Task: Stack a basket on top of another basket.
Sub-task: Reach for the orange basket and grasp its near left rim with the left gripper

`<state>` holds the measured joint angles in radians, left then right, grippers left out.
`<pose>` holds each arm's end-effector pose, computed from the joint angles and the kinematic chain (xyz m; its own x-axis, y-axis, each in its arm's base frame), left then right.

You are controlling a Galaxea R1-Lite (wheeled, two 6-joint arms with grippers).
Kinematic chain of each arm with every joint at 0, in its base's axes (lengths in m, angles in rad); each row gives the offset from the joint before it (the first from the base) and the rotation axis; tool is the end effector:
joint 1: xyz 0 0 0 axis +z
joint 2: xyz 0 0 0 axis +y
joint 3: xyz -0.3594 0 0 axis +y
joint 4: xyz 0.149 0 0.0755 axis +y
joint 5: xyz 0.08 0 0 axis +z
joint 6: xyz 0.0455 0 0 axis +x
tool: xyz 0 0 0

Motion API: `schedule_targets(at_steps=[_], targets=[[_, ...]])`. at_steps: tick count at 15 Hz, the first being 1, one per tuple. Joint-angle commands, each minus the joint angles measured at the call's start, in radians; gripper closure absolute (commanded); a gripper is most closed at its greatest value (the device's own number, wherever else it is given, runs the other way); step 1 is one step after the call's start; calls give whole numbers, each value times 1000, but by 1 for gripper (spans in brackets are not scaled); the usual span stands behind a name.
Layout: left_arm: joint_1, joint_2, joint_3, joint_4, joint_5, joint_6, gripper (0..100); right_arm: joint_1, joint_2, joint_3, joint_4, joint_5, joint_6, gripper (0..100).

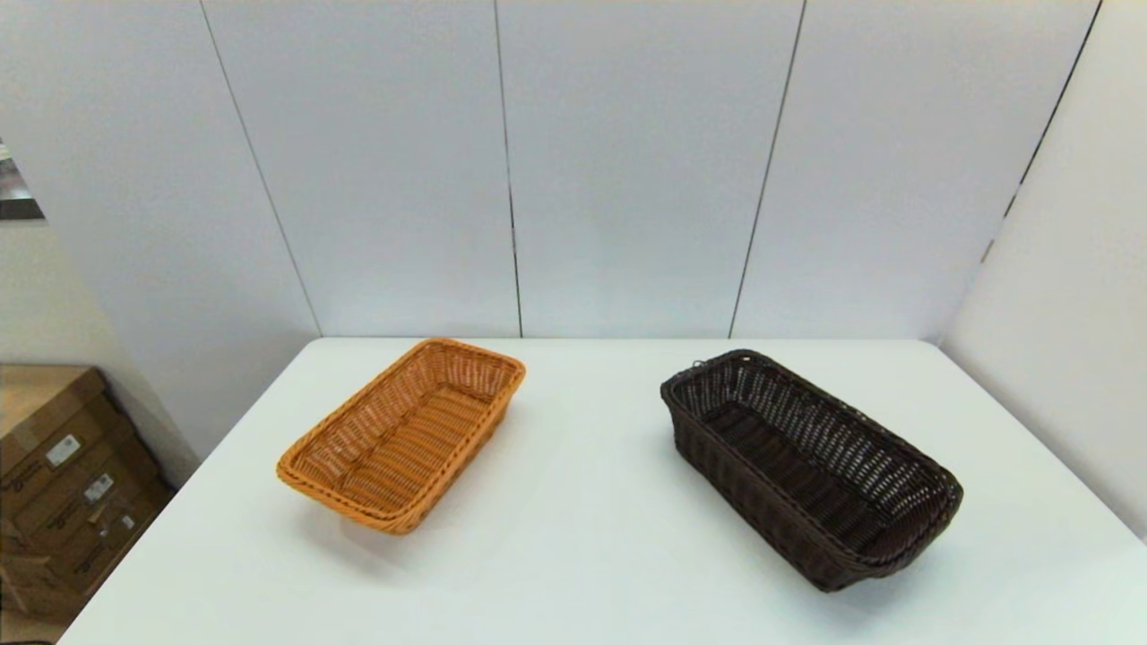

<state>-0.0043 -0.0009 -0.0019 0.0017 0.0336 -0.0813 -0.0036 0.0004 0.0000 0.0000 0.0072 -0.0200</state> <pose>-0.0851 0.0019 0.0757 0.9996 0.0293 0.0011 -0.0291 0.9963 -0.0812 -0.0849 0.0006 0.0755 1.0000 0.0036 -0.0004 -0.0036 0.9998 -0.0200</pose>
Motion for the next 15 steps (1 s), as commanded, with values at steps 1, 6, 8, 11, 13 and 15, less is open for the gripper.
schedule_targets(at_steps=[1, 6, 8, 11, 13, 15], targets=[[0, 65, -141, 115, 19, -31, 0, 1, -2, 2, 0, 2, -3, 0], [10, 463, -421, 147, 58, -213, 0, 1, -2, 2, 0, 2, -6, 0], [12, 680, -510, 147, 127, -361, 0, 1, -2, 2, 2, 4, -5, 0], [12, 1010, -601, 158, 219, -584, 0, 1, -2, 2, 2, 2, -5, 0], [12, 1190, -648, 179, 239, -703, 0, 1, -2, 2, 0, 4, -5, 0], [10, 1337, -670, 179, 239, -792, 0, -1, -2, 2, 0, 2, -6, 0]])
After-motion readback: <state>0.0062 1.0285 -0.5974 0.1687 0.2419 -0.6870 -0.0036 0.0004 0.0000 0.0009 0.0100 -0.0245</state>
